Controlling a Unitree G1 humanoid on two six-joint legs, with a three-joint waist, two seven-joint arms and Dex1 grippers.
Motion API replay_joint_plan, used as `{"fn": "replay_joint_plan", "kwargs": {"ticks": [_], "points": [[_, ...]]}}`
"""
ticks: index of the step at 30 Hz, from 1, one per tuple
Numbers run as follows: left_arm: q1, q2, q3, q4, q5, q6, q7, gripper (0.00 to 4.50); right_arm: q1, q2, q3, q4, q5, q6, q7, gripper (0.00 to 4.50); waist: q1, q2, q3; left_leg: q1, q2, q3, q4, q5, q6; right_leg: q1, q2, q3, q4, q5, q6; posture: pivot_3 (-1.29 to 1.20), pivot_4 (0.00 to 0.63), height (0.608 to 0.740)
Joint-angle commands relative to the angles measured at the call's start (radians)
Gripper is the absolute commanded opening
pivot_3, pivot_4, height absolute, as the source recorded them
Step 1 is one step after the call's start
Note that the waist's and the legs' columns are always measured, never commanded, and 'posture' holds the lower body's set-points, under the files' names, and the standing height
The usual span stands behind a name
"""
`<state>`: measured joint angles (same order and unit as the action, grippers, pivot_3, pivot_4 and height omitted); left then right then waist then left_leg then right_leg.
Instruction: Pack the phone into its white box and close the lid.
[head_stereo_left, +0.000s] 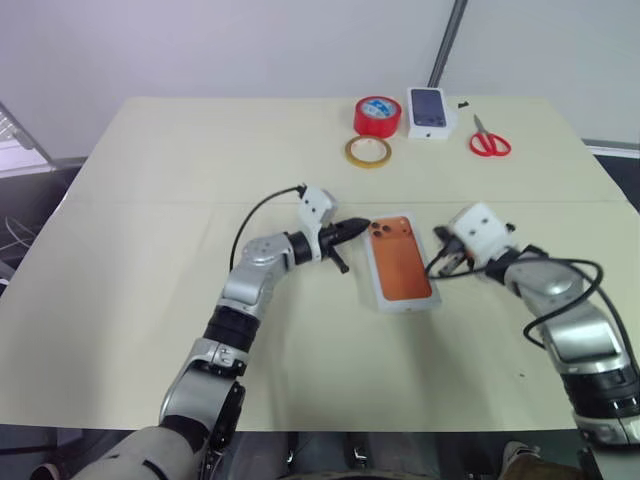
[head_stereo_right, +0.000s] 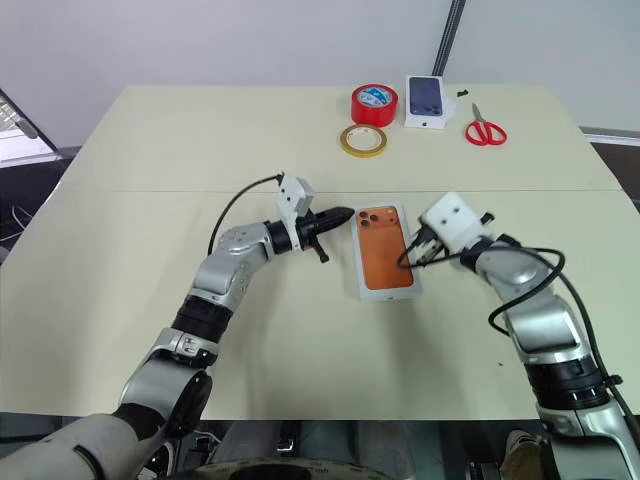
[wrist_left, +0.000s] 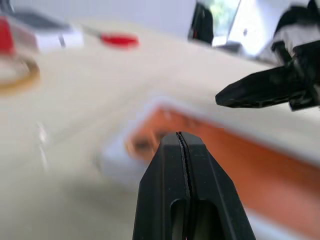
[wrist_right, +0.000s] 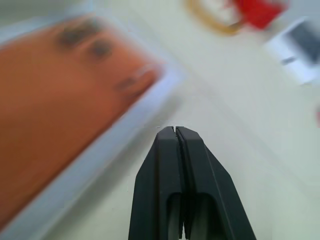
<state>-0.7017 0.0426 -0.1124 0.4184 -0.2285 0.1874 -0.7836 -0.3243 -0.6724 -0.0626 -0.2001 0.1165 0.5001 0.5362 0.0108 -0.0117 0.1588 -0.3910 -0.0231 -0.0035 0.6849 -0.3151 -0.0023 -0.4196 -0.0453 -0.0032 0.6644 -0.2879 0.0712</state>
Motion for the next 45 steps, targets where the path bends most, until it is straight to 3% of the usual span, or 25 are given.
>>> {"fn": "replay_joint_plan", "kwargs": {"ticks": [1,3,6,11,16,19,23,26,29,35,45], "points": [[-0.048,-0.005,-0.048,0.111,0.089,-0.086,0.047,0.0,-0.013,0.02,-0.014,-0.052,0.064,-0.005,0.045,0.05,0.001,0.0,0.0,0.0,0.0,0.0,0.0,0.0,0.0,0.0,0.0,0.0,0.0,0.0,0.0,0.0,0.15,0.74],[-0.071,-0.002,-0.096,0.207,0.177,-0.172,0.093,0.0,0.014,0.009,0.027,-0.067,0.051,-0.017,0.082,0.05,0.003,0.0,0.0,0.0,-0.001,0.0,0.0,0.0,0.0,0.0,0.0,0.0,0.0,0.0,0.0,0.0,0.15,0.74],[-0.084,-0.031,-0.098,0.282,0.177,-0.178,0.086,0.0,0.068,-0.018,0.1,-0.06,-0.005,-0.025,0.107,0.05,0.002,0.0,0.0,0.0,-0.001,0.0,0.0,0.0,0.0,0.0,0.0,0.0,0.0,0.0,0.0,0.0,0.15,0.74],[-0.038,-0.036,-0.107,0.243,0.152,-0.124,0.011,0.0,0.185,-0.106,0.205,-0.101,-0.076,-0.055,0.186,0.05,0.003,0.0,-0.001,0.001,-0.001,0.0,0.0,0.0,0.0,0.002,-0.001,0.0,0.0,0.0,0.0,0.0,0.15,0.74],[0.019,0.001,-0.106,0.152,0.13,-0.085,-0.06,0.0,0.183,-0.068,0.137,-0.172,0.056,0.025,0.226,0.05,-0.003,-0.001,-0.001,0.008,-0.001,-0.001,0.0,-0.001,0.001,0.009,0.0,0.0,-0.001,0.0,0.0,0.0,0.15,0.74],[0.042,0.03,-0.074,0.076,0.083,-0.059,-0.104,0.89,0.168,-0.051,0.065,-0.179,0.144,0.05,0.253,0.94,-0.003,-0.001,-0.001,0.013,0.0,-0.001,-0.001,-0.001,0.001,0.013,0.0,0.0,-0.001,0.0,0.0,0.0,0.15,0.74],[0.051,0.102,0.024,-0.128,-0.035,0.057,-0.114,2.98,0.146,-0.032,-0.017,-0.193,0.22,0.033,0.258,3.01,-0.007,-0.001,0.0,0.012,0.0,-0.001,-0.001,-0.001,0.001,0.012,0.0,0.0,-0.001,0.0,0.0,0.0,0.15,0.74],[0.09,0.237,0.066,-0.254,-0.055,0.067,-0.161,4.46,0.157,-0.057,-0.049,-0.205,0.241,0.013,0.284,4.49,-0.009,-0.001,0.0,0.011,0.0,-0.001,-0.001,-0.001,0.001,0.01,0.0,0.0,-0.001,0.0,0.0,0.0,0.15,0.74],[0.151,0.345,0.071,-0.295,-0.048,0.049,-0.205,4.46,0.182,-0.096,-0.047,-0.2,0.222,-0.013,0.314,4.49,-0.007,0.0,-0.001,0.012,0.0,-0.001,-0.002,-0.001,0.0,0.011,0.0,0.0,-0.001,0.0,0.0,0.0,0.15,0.74],[0.305,0.53,0.197,-0.334,-0.094,0.076,-0.232,4.46,0.209,-0.122,-0.145,-0.136,0.251,-0.05,0.326,4.49,-0.001,0.0,0.0,0.012,0.0,-0.001,-0.002,-0.001,0.001,0.011,-0.002,0.0,-0.003,0.0,0.0,0.0,0.15,0.74],[0.451,0.658,0.314,-0.279,-0.087,-0.027,-0.225,4.46,0.234,-0.167,-0.206,0.034,0.224,-0.205,0.397,4.49,0.0,0.0,0.0,0.012,0.0,-0.001,-0.003,-0.001,0.001,0.012,-0.003,0.0,-0.004,0.0,-0.001,0.0,0.15,0.74]]}}
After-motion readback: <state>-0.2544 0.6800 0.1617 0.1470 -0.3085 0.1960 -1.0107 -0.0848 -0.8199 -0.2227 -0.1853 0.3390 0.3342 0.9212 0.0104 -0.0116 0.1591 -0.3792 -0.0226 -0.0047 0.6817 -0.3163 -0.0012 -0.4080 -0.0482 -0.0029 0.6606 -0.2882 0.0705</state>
